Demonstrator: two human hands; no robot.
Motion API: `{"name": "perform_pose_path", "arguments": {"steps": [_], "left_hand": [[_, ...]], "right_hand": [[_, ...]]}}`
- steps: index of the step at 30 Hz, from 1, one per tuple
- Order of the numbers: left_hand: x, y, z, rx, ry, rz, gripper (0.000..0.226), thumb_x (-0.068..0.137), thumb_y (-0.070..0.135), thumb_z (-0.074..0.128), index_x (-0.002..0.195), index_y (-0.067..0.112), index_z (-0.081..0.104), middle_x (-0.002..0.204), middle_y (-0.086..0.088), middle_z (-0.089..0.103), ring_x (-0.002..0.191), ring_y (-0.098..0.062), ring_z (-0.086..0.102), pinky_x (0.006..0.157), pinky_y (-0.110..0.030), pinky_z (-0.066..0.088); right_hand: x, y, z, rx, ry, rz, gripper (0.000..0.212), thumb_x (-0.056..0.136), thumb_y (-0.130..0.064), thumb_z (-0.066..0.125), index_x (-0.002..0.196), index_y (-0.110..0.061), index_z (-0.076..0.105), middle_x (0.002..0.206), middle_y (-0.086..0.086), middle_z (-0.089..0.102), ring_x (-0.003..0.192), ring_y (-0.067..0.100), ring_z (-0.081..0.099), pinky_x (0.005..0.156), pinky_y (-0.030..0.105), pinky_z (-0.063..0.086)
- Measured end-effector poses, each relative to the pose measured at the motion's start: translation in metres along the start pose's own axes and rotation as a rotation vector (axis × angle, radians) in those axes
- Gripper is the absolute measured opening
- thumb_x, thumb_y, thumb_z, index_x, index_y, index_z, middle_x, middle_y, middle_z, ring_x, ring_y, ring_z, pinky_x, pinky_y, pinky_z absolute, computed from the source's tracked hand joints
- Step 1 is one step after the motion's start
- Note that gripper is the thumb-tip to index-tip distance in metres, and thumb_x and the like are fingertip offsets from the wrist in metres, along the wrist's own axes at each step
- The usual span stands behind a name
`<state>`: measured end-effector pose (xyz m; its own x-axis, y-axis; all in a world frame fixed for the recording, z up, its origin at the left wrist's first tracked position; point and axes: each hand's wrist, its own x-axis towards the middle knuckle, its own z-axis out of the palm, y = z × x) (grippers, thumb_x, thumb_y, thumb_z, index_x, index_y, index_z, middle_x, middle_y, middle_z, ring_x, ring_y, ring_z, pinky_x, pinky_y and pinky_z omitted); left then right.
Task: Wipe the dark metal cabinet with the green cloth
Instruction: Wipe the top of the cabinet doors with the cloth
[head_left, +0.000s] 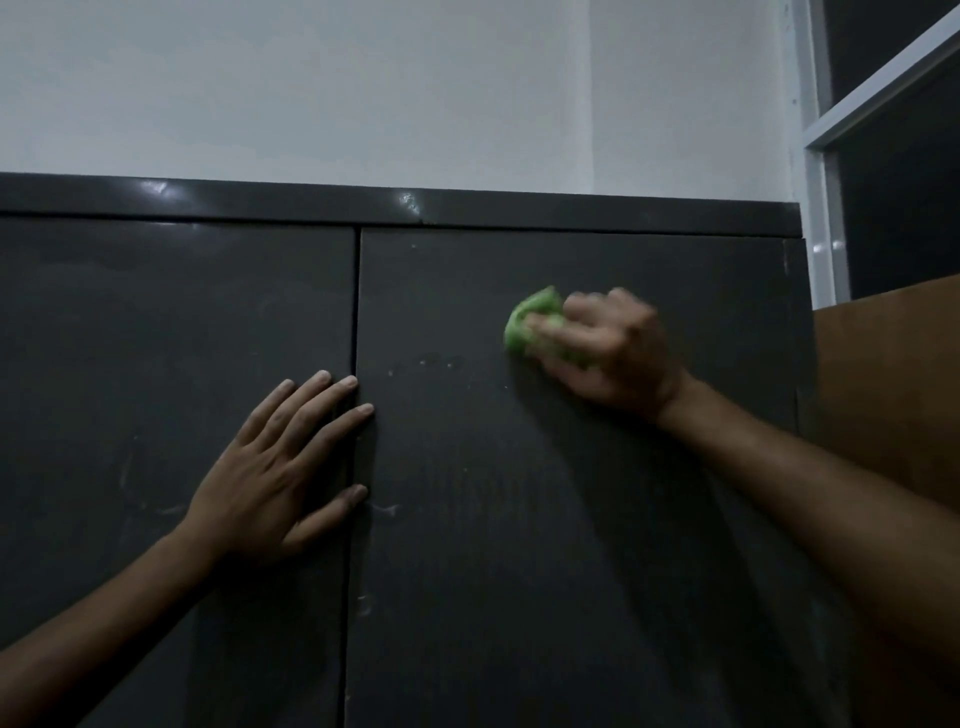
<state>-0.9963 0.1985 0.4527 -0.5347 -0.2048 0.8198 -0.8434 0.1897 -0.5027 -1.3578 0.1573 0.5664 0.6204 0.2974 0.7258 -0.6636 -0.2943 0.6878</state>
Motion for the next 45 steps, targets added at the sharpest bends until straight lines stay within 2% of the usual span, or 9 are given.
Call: {"name": "perform_pose_path", "arguments": {"steps": [4, 9, 14, 20, 25, 31, 36, 42, 45], "left_hand": [[-0.001, -0.001, 0.0, 0.003, -0.008, -0.002, 0.074, 0.094, 0.06, 0.039, 0.153, 0.015, 0.035, 0.162, -0.013, 0.027, 0.153, -0.028, 0.018, 0.124, -0.048, 0.014], [-0.002, -0.002, 0.0, -0.001, -0.016, 0.004, 0.074, 0.095, 0.06, 0.039, 0.153, 0.014, 0.035, 0.163, -0.012, 0.026, 0.153, -0.028, 0.018, 0.123, -0.05, 0.016], [-0.003, -0.003, 0.0, -0.004, -0.02, 0.007, 0.075, 0.095, 0.06, 0.039, 0.154, 0.015, 0.033, 0.164, -0.011, 0.024, 0.154, -0.026, 0.016, 0.125, -0.046, 0.012], [-0.008, -0.007, -0.006, -0.073, -0.036, 0.015, 0.073, 0.096, 0.059, 0.04, 0.153, 0.013, 0.035, 0.163, -0.011, 0.026, 0.154, -0.026, 0.016, 0.125, -0.045, 0.012], [-0.031, -0.023, -0.009, -0.064, -0.062, -0.007, 0.074, 0.097, 0.061, 0.037, 0.155, 0.016, 0.03, 0.164, -0.01, 0.023, 0.155, -0.023, 0.012, 0.126, -0.041, 0.007], [-0.039, -0.034, -0.008, 0.024, -0.117, 0.012, 0.076, 0.098, 0.062, 0.032, 0.157, 0.014, 0.026, 0.165, -0.011, 0.02, 0.155, -0.024, 0.011, 0.126, -0.04, 0.004], [-0.04, -0.036, -0.007, 0.056, -0.109, 0.02, 0.076, 0.098, 0.062, 0.031, 0.157, 0.014, 0.026, 0.165, -0.01, 0.02, 0.155, -0.024, 0.01, 0.126, -0.041, 0.004], [-0.04, -0.036, -0.008, 0.064, -0.104, 0.031, 0.076, 0.099, 0.062, 0.029, 0.156, 0.013, 0.028, 0.164, -0.011, 0.021, 0.154, -0.024, 0.011, 0.126, -0.041, 0.005], [-0.04, -0.036, -0.006, 0.054, -0.102, 0.03, 0.076, 0.099, 0.062, 0.03, 0.156, 0.013, 0.027, 0.165, -0.01, 0.02, 0.155, -0.024, 0.011, 0.126, -0.042, 0.005]], "right_hand": [[0.009, -0.023, 0.01, -0.006, 0.164, 0.415, 0.029, 0.09, -0.034, 0.069, 0.109, -0.014, 0.074, 0.083, 0.01, 0.064, 0.064, 0.027, 0.058, 0.059, 0.033, 0.04], [0.001, -0.039, 0.01, 0.101, -0.095, -0.154, 0.03, 0.088, -0.034, 0.071, 0.11, -0.015, 0.075, 0.09, 0.01, 0.068, 0.066, 0.026, 0.062, 0.058, 0.034, 0.046], [0.03, -0.026, 0.011, 0.029, 0.164, 0.442, 0.028, 0.088, -0.033, 0.071, 0.109, -0.016, 0.075, 0.087, 0.008, 0.067, 0.067, 0.028, 0.062, 0.06, 0.037, 0.047], [0.02, -0.051, 0.015, 0.085, -0.091, -0.157, 0.027, 0.089, -0.035, 0.07, 0.109, -0.017, 0.075, 0.089, 0.008, 0.067, 0.066, 0.024, 0.06, 0.058, 0.033, 0.043], [0.051, -0.047, 0.022, 0.005, 0.168, 0.519, 0.026, 0.091, -0.036, 0.068, 0.109, -0.02, 0.075, 0.088, 0.008, 0.066, 0.071, 0.029, 0.062, 0.063, 0.035, 0.043], [0.036, -0.087, 0.033, 0.118, -0.072, -0.165, 0.028, 0.093, -0.038, 0.065, 0.11, -0.017, 0.074, 0.09, 0.008, 0.068, 0.068, 0.024, 0.06, 0.059, 0.034, 0.043], [0.073, -0.067, 0.037, -0.017, 0.204, 0.53, 0.027, 0.089, -0.035, 0.068, 0.108, -0.017, 0.075, 0.087, 0.008, 0.066, 0.07, 0.029, 0.062, 0.062, 0.037, 0.047], [0.057, -0.09, 0.038, 0.104, -0.097, -0.198, 0.032, 0.092, -0.037, 0.063, 0.111, -0.014, 0.073, 0.094, 0.011, 0.069, 0.07, 0.026, 0.062, 0.061, 0.034, 0.046], [0.085, -0.061, 0.034, 0.0, 0.101, 0.22, 0.027, 0.089, -0.034, 0.068, 0.107, -0.015, 0.075, 0.091, 0.011, 0.069, 0.071, 0.032, 0.065, 0.061, 0.037, 0.048]]}}
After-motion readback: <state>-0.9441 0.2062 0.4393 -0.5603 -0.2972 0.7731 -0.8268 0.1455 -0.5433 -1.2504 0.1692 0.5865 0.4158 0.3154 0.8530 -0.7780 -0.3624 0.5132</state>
